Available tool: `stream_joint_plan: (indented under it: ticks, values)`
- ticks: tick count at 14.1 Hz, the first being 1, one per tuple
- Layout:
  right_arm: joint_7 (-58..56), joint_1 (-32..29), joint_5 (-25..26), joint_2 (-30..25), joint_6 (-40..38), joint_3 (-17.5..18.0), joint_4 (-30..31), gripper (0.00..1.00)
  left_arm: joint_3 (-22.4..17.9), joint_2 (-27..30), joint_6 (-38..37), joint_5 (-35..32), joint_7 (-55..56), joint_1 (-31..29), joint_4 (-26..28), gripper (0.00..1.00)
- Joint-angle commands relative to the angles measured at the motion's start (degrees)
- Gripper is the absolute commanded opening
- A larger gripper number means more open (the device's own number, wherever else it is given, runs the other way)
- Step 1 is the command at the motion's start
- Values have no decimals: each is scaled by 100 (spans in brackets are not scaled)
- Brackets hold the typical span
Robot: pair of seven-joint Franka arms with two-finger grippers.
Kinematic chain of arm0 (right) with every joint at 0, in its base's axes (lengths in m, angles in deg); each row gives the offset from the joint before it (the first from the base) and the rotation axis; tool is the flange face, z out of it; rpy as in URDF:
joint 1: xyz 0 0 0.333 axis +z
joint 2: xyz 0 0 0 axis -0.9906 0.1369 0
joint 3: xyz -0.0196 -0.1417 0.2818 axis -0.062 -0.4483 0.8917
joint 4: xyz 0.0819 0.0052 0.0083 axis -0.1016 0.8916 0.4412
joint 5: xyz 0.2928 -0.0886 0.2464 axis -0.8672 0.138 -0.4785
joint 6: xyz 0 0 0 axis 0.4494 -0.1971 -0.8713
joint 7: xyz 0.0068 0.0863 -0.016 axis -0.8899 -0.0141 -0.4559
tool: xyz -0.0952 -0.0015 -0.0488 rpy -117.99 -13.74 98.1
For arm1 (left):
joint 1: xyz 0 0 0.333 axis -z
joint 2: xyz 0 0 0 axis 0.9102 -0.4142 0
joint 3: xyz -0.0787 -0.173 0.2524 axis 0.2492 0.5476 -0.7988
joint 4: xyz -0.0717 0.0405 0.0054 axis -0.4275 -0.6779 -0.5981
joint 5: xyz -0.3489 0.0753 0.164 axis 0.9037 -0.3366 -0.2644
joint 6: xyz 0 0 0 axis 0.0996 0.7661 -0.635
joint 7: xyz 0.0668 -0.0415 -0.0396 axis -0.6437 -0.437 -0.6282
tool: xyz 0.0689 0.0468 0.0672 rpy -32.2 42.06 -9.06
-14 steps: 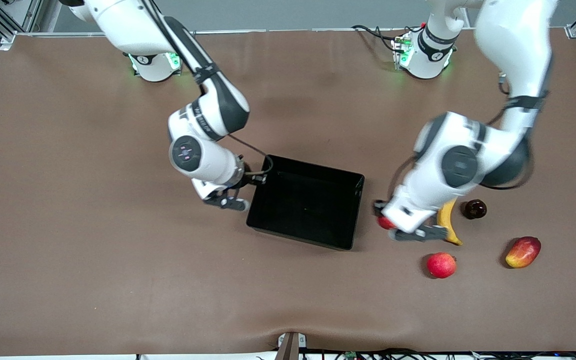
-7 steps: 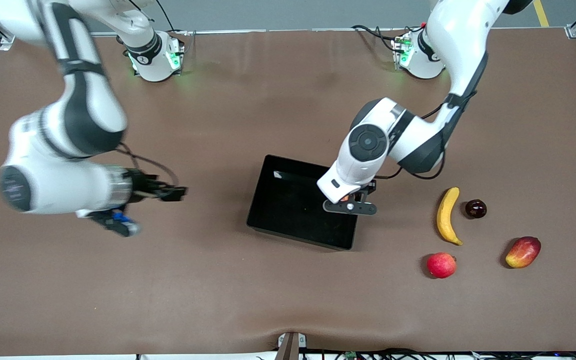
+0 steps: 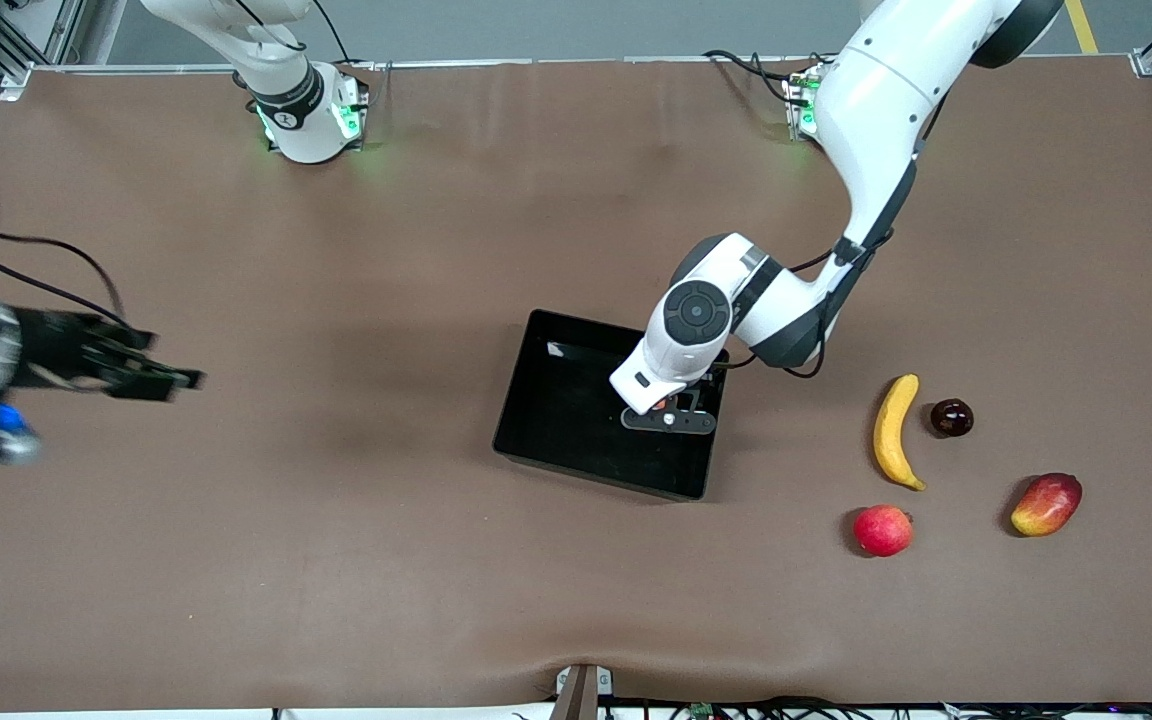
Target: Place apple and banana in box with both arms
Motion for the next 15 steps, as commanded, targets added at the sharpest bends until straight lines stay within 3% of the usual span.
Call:
stream_joint_plan:
  ticks: [1, 2, 3, 4, 5, 8, 10, 12, 15]
  values:
    - [-217, -10, 617, -841, -204, 111, 212, 100, -50, -66, 58, -153, 164, 71, 20, 0]
    - [-243, -10, 758, -1079, -274, 111, 299, 100, -50, -101, 58, -162, 155, 71, 20, 0]
    - [-287, -54, 812, -1325, -379, 111, 431, 100, -50, -119, 58, -153, 155, 71, 20, 32]
    - [-470, -176, 821, -1562, -424, 111, 545, 100, -59, -119, 58, -153, 181, 71, 11, 76]
    - [-890, -238, 882, -1782, -450, 111, 642, 100, -67, -110, 58, -153, 164, 62, -24, 100]
    - [-1456, -327, 1198, -2468, -495, 111, 1204, 100, -76, 65, -29, -144, 190, 10, -243, 100]
    - [-1788, -257, 1627, -2811, -503, 163, 1511, 100, -85, 407, -555, -110, 147, -174, -541, 100]
    - [-2587, -160, 1814, -2866, -486, 172, 1732, 100, -85, 732, -1065, -153, 129, -411, -814, 100]
    - [-2705, -186, 1744, -2839, -460, 155, 1750, 100, -59, 1014, -1286, -153, -255, -1131, -842, 100]
